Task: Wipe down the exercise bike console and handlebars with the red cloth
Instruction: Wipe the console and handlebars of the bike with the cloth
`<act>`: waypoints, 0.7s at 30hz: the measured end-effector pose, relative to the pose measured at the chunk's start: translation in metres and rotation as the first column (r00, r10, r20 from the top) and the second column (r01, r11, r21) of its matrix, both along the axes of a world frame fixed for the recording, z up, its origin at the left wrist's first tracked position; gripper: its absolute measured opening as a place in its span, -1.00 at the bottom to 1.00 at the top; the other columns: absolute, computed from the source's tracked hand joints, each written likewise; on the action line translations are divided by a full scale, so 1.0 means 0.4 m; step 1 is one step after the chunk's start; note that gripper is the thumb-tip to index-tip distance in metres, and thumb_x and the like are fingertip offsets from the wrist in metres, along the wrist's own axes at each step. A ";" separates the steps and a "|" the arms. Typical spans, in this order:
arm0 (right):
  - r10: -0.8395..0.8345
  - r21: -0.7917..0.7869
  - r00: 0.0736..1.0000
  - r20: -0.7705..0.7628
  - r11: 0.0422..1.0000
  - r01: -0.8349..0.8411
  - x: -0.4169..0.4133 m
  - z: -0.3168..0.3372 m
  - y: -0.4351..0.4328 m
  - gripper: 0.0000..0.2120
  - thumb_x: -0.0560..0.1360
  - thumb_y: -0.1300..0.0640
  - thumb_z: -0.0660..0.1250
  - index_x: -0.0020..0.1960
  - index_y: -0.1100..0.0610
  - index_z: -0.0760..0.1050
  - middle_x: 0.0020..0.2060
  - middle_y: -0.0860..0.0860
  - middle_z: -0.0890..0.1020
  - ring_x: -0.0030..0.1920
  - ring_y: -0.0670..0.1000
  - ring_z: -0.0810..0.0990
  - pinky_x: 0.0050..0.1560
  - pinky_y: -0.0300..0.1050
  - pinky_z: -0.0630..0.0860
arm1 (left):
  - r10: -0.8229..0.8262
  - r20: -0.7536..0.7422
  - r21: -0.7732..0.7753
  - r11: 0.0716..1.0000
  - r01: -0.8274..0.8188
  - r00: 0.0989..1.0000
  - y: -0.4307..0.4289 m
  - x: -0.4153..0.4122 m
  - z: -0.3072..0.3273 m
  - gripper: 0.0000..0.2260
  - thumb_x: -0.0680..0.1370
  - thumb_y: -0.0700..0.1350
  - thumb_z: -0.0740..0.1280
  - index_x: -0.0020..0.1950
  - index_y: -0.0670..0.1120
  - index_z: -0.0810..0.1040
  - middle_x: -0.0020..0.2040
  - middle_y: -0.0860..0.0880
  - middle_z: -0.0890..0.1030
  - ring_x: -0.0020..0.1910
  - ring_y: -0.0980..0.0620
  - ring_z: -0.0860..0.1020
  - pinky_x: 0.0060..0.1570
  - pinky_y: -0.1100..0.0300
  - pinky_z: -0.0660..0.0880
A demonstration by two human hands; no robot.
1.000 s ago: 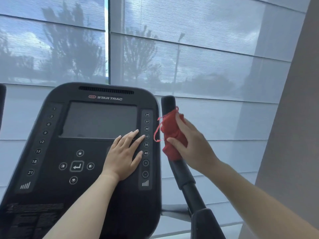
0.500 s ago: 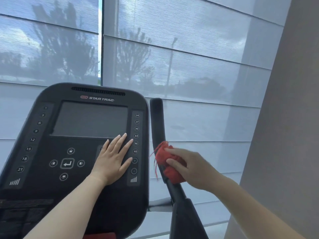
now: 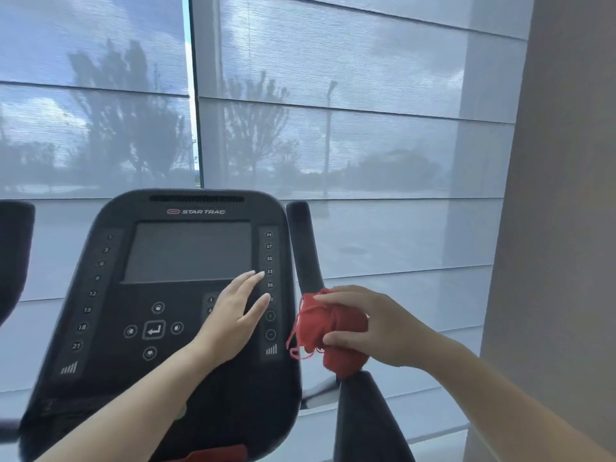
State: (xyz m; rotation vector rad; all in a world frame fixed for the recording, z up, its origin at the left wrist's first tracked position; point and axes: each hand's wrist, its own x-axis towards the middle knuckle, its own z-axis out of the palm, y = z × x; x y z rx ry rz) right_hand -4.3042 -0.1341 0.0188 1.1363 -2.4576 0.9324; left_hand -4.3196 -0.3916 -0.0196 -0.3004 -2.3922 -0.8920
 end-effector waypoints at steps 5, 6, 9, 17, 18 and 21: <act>0.070 -0.236 0.964 0.257 0.972 -0.008 0.002 -0.002 0.048 -0.35 0.28 0.06 0.55 0.29 -0.23 0.38 0.17 -0.29 0.50 0.20 -0.30 0.44 -0.03 -0.29 0.54 | -0.152 -0.035 0.016 0.988 0.153 0.988 0.078 0.070 0.047 -0.61 0.58 0.01 0.22 0.41 0.07 0.32 0.38 0.19 0.31 0.36 0.28 0.24 0.38 0.17 0.22; 0.084 -0.278 0.957 0.279 0.961 -0.003 -0.001 -0.004 0.055 -0.35 0.29 0.12 0.55 0.30 -0.19 0.39 0.18 -0.24 0.51 0.21 -0.27 0.46 -0.03 -0.27 0.55 | -0.176 -0.036 0.016 0.984 0.176 0.984 0.094 0.080 0.054 -0.62 0.57 0.01 0.23 0.40 0.08 0.33 0.36 0.21 0.32 0.34 0.31 0.25 0.37 0.18 0.23; 0.108 -0.367 0.943 0.315 0.930 0.016 -0.011 -0.008 0.077 -0.43 0.32 0.22 0.52 0.25 -0.10 0.44 0.17 -0.16 0.56 0.19 -0.19 0.51 -0.02 -0.23 0.56 | -0.232 -0.031 -0.006 0.973 0.232 0.972 0.131 0.098 0.071 -0.64 0.57 0.02 0.23 0.37 0.11 0.36 0.31 0.24 0.37 0.30 0.36 0.28 0.35 0.22 0.26; 0.043 -0.360 0.958 0.282 0.931 0.064 -0.033 -0.010 0.109 -0.59 0.33 0.05 0.51 0.15 -0.10 0.52 0.09 -0.18 0.61 0.07 -0.21 0.59 0.00 -0.33 0.53 | -0.300 0.059 -0.286 0.909 0.304 0.952 0.208 0.108 0.050 -0.52 0.43 0.27 0.29 0.33 0.35 0.28 0.33 0.28 0.30 0.33 0.30 0.19 0.32 0.34 0.14; 0.050 -0.372 0.957 0.284 0.926 0.062 -0.040 -0.002 0.110 -0.63 0.36 0.07 0.48 0.15 -0.08 0.52 0.10 -0.16 0.61 0.06 -0.19 0.60 0.00 -0.32 0.53 | -0.273 0.027 -0.306 0.913 0.268 0.962 0.213 0.104 0.050 -0.53 0.44 0.22 0.33 0.33 0.31 0.31 0.31 0.25 0.32 0.31 0.26 0.21 0.31 0.34 0.13; 0.070 -0.407 0.951 0.301 0.911 0.062 -0.069 0.035 0.095 -0.71 0.43 0.16 0.42 0.14 -0.01 0.53 0.11 -0.08 0.61 0.03 -0.13 0.62 0.00 -0.18 0.59 | -0.268 -0.033 -0.273 0.929 0.249 0.963 0.221 0.099 0.061 -0.65 0.46 0.06 0.39 0.23 0.12 0.47 0.19 0.15 0.44 0.20 0.18 0.33 0.25 0.30 0.23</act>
